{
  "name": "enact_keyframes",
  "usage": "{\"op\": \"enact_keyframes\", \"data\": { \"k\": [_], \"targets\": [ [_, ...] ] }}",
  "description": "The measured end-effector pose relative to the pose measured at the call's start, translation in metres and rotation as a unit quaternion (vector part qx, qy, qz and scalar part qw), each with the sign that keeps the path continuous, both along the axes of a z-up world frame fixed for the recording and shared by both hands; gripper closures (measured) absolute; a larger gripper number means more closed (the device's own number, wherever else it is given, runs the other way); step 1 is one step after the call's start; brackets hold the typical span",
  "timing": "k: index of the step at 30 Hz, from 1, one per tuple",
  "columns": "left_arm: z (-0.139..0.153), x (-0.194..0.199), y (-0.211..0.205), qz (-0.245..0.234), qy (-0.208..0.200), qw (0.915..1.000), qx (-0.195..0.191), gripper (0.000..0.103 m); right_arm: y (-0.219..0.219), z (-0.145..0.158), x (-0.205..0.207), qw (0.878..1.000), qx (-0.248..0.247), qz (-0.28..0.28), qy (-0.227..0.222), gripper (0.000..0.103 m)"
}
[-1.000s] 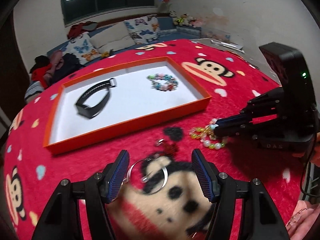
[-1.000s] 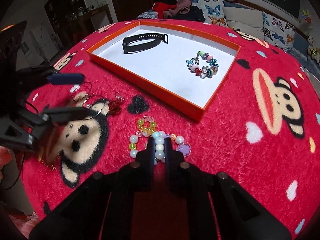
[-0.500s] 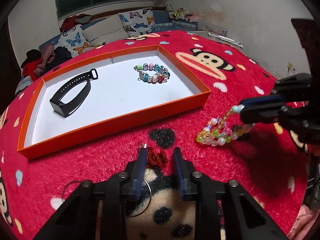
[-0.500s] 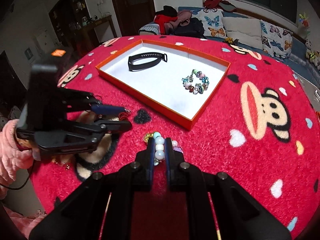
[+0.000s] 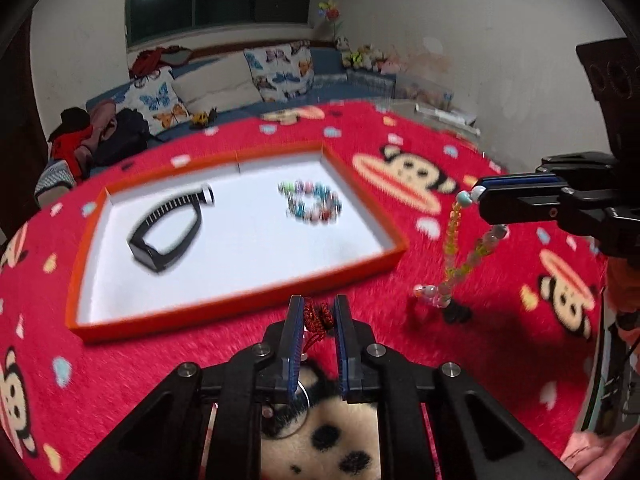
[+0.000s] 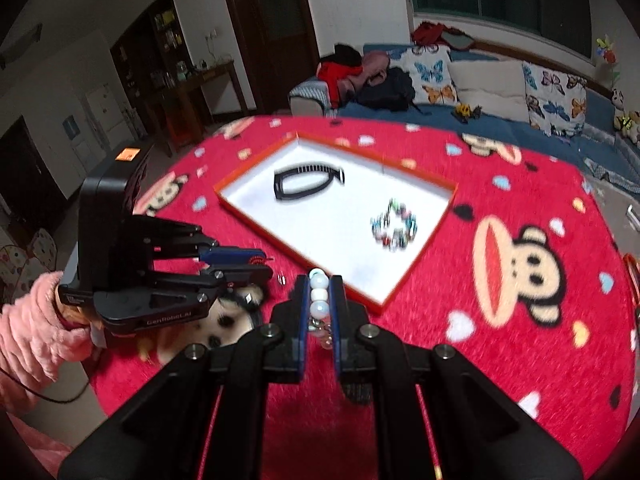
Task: Organize jewelry
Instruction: 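Lower the charm and necklace into the tray and open both tools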
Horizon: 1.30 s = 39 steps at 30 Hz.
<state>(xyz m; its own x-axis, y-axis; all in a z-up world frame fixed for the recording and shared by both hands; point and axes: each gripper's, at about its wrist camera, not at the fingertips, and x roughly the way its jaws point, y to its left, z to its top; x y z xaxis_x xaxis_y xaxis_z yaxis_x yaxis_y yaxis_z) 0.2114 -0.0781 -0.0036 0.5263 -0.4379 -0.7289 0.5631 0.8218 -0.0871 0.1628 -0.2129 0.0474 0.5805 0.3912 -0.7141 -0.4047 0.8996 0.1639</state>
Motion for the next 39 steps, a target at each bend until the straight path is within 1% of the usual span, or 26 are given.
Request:
{"op": "enact_keyframes", "data": {
  "k": [5, 8, 10, 14, 17, 20, 25, 29, 34, 37, 39],
  "targets": [
    [0.035, 0.013, 0.004, 0.001, -0.021, 0.9996, -0.018, 0.088, -0.003, 0.027, 0.012, 1.0, 0.007, -0.004, -0.028, 0.093],
    [0.052, 0.028, 0.005, 0.004, -0.036, 0.9992, -0.016, 0.088, -0.006, 0.038, 0.022, 0.999, 0.012, -0.009, -0.039, 0.093],
    [0.059, 0.037, 0.005, 0.009, -0.04, 0.999, -0.016, 0.088, -0.007, 0.042, 0.028, 0.999, 0.013, -0.012, -0.044, 0.093],
    [0.065, 0.051, 0.007, 0.009, -0.029, 0.9993, -0.024, 0.088, -0.009, 0.046, 0.04, 0.999, 0.015, -0.017, -0.049, 0.093],
    [0.06, 0.047, 0.006, 0.002, -0.021, 0.9996, -0.018, 0.088, -0.009, 0.046, 0.042, 0.998, 0.017, -0.016, -0.05, 0.093],
    [0.049, 0.038, 0.003, -0.006, -0.02, 0.9998, -0.005, 0.088, -0.007, 0.045, 0.041, 0.998, 0.012, -0.013, -0.053, 0.093],
    [0.039, 0.034, 0.002, -0.005, -0.016, 0.9999, -0.002, 0.088, -0.007, 0.042, 0.044, 0.999, 0.018, -0.012, -0.048, 0.093],
    [0.037, 0.046, 0.003, 0.002, -0.018, 0.9998, 0.001, 0.088, -0.003, 0.045, 0.047, 0.998, 0.023, -0.009, -0.053, 0.093],
    [0.022, 0.072, -0.004, 0.004, -0.003, 1.0, 0.0, 0.088, -0.001, 0.04, 0.056, 0.998, 0.028, -0.012, -0.049, 0.093],
    [0.008, 0.088, -0.01, 0.005, 0.011, 0.9999, 0.005, 0.088, -0.001, 0.027, 0.064, 0.999, 0.022, -0.018, -0.038, 0.093],
    [-0.001, 0.096, -0.013, 0.007, 0.019, 0.9997, 0.008, 0.088, -0.003, 0.013, 0.071, 0.999, 0.022, -0.022, -0.018, 0.093]
  ]
}}
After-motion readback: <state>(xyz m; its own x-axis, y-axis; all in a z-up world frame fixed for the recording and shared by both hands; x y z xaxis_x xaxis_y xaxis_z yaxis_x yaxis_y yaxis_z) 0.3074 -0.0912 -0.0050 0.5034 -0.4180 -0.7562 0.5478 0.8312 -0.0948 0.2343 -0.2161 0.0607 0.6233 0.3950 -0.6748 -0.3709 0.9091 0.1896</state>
